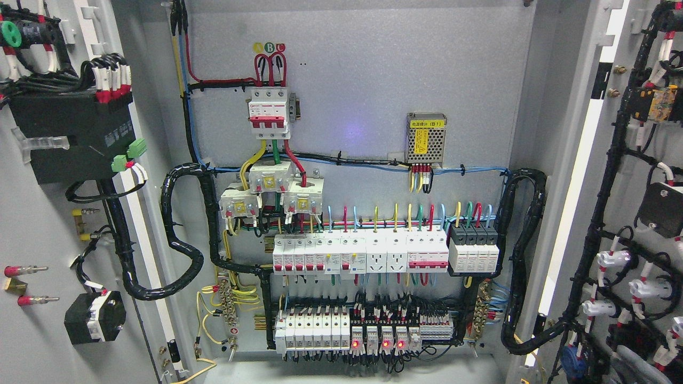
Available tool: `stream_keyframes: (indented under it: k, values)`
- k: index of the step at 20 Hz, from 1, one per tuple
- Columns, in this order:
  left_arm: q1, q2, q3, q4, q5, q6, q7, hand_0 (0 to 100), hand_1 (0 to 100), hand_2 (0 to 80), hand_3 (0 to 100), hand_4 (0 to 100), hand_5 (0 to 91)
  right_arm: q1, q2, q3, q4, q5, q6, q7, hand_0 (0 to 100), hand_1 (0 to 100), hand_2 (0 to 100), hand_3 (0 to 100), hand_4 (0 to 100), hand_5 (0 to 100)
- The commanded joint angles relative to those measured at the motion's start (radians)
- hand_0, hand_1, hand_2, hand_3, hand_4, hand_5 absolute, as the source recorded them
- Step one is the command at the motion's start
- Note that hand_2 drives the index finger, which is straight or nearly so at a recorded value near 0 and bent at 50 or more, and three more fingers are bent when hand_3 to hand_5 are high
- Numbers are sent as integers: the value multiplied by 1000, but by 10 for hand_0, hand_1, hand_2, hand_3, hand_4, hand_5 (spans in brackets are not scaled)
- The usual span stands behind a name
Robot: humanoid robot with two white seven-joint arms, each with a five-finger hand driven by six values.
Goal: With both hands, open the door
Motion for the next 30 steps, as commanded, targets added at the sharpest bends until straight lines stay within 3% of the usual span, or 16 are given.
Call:
stream_keyframes:
  k: [1,14,19,27,30]
  values:
    - [11,35,92,9,61,17,0,0,0,0,0,0,0,2,-3,-31,1,-12,1,0,191,0,0,0,0,0]
    - [22,116,190,47,225,51,0,0,0,0,0,0,0,8,-6,-34,0,-10,2,-1,191,0,0,0,0,0]
    - [23,184,248,70,354,83,0,0,0,0,0,0,0,9,-6,-36,0,-12,2,-1,191,0,0,0,0,0]
    - [20,218,294,95,403,116,0,0,0,0,0,0,0,20,-5,-53,1,-18,4,0,191,0,0,0,0,0]
    - [20,224,322,116,406,116,0,0,0,0,0,0,0,26,-5,-51,3,-117,5,0,191,0,0,0,0,0]
